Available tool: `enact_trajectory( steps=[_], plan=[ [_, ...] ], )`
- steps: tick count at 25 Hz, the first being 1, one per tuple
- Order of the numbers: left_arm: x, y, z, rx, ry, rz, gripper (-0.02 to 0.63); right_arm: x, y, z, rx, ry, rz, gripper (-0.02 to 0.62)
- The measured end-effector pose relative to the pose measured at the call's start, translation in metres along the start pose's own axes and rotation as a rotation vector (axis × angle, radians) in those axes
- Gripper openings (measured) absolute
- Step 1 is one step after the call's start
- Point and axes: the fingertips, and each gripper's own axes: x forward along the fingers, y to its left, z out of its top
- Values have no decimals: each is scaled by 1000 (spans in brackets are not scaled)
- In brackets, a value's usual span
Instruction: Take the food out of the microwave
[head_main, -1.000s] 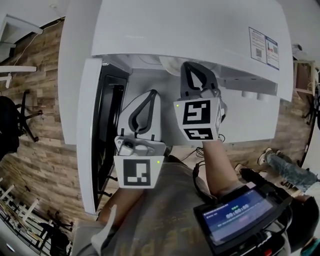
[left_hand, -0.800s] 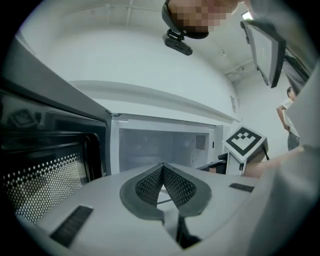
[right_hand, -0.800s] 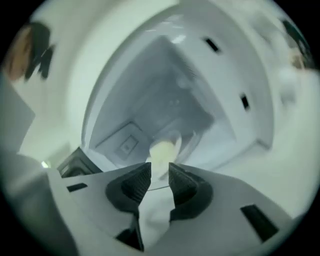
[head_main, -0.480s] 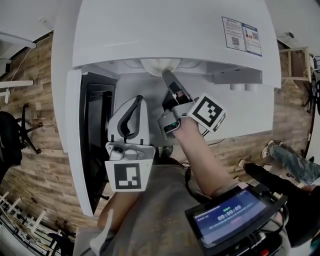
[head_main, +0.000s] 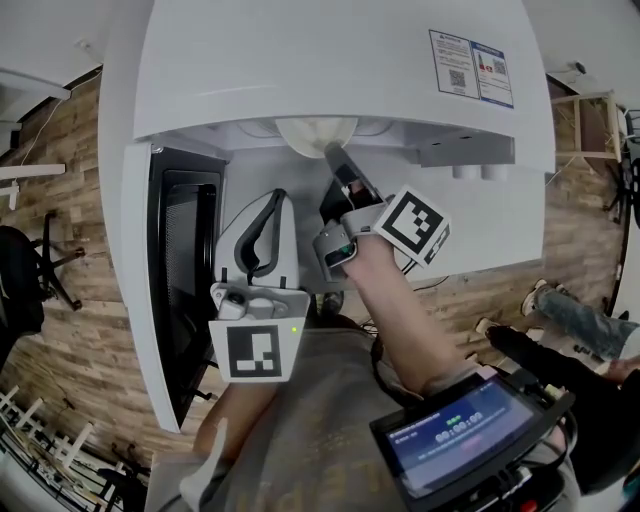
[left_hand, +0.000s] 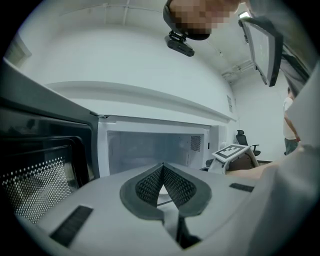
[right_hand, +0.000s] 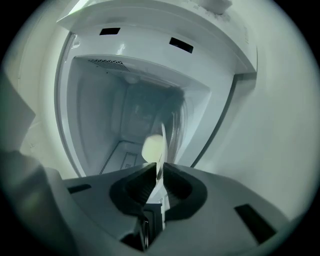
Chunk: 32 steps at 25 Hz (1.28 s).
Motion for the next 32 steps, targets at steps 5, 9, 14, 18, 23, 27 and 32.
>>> enact_trajectory(
  steps=[5, 9, 14, 18, 23, 27, 32],
  plan=[
    [0, -1, -1, 8, 11, 3, 6, 4, -10, -6, 40, 42, -9, 117],
    [-1, 2, -3, 10, 20, 8, 6, 14, -6, -8, 63, 56, 5, 100],
    [0, 2, -1, 11, 8, 8, 6, 4, -2, -8, 45, 57, 23, 49],
    [-1, 0, -3, 9, 17, 6, 6, 8, -7, -11, 68, 73, 37, 112],
    [-4, 2, -2, 14, 14, 9, 6, 18, -2, -18, 69, 103, 53, 81],
    [-7, 3, 1, 15, 3, 15, 6, 9, -3, -17, 102, 91, 64, 69],
    [-18, -6, 5, 16, -7, 6, 6, -4, -5, -26, 167, 96, 59, 54]
  ],
)
